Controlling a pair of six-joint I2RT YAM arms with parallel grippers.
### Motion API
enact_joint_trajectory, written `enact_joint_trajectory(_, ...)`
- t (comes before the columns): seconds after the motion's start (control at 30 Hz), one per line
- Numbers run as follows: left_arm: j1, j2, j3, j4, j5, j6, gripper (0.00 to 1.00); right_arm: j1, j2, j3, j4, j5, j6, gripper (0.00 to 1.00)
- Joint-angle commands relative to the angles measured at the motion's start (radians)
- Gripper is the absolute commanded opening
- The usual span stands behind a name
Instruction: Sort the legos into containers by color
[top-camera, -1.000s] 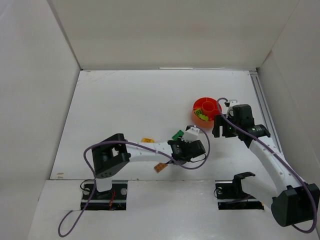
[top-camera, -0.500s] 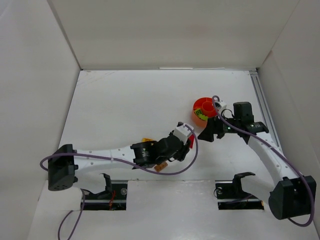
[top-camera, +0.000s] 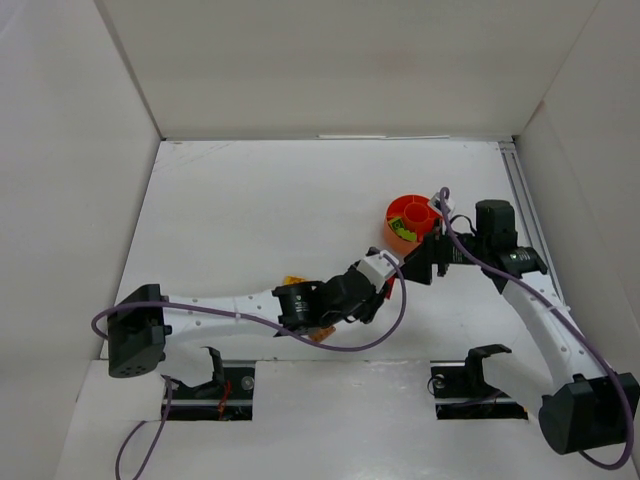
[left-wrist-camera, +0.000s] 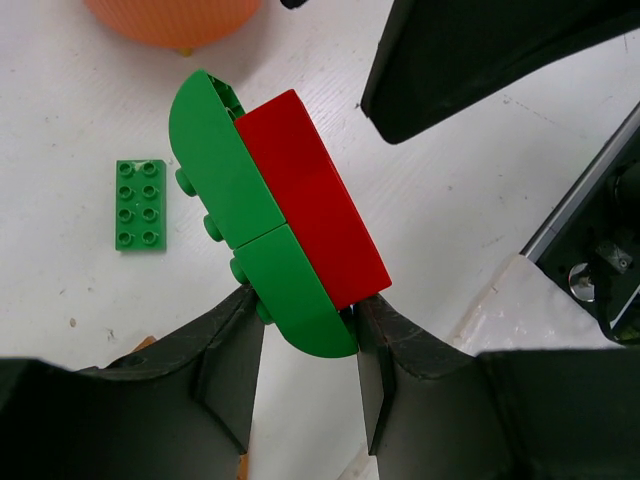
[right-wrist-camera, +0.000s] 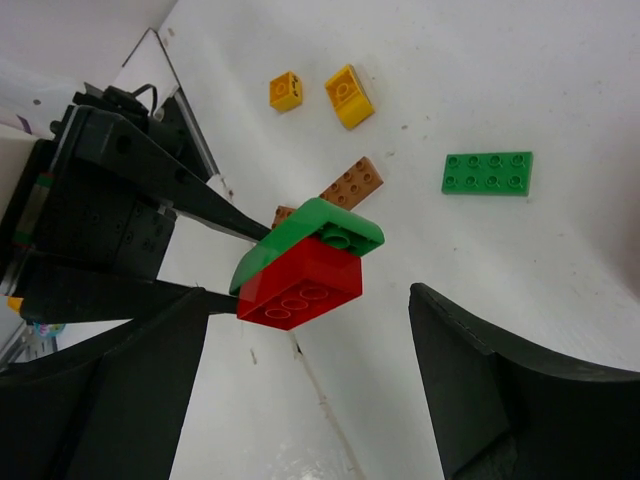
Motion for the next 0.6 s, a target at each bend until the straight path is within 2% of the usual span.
enact_joint_trajectory(0.0,0.001,-0.026,0.051,0.041,-0.018,0.016,0.00,-0.006,0.000,0.028,-0.019,0.024,0.003,0.85)
enact_joint_trajectory(0.27,0.001,-0.026,0.032,0.063,-0.037,0.016,0.00,-0.006,0.011,-0.030,0.052,0.006,0.075,0.85)
enact_joint_trajectory(0.47,0.001,-0.035,0.021,0.098,-0.046,0.016,0.00,0.055,-0.003,-0.030,0.084,0.044,0.121,0.85)
enact_joint_trajectory(0.57,0.001,-0.045,0.021,0.118,-0.055,0.016,0.00,0.084,0.008,-0.039,0.141,0.044,0.168,0.80)
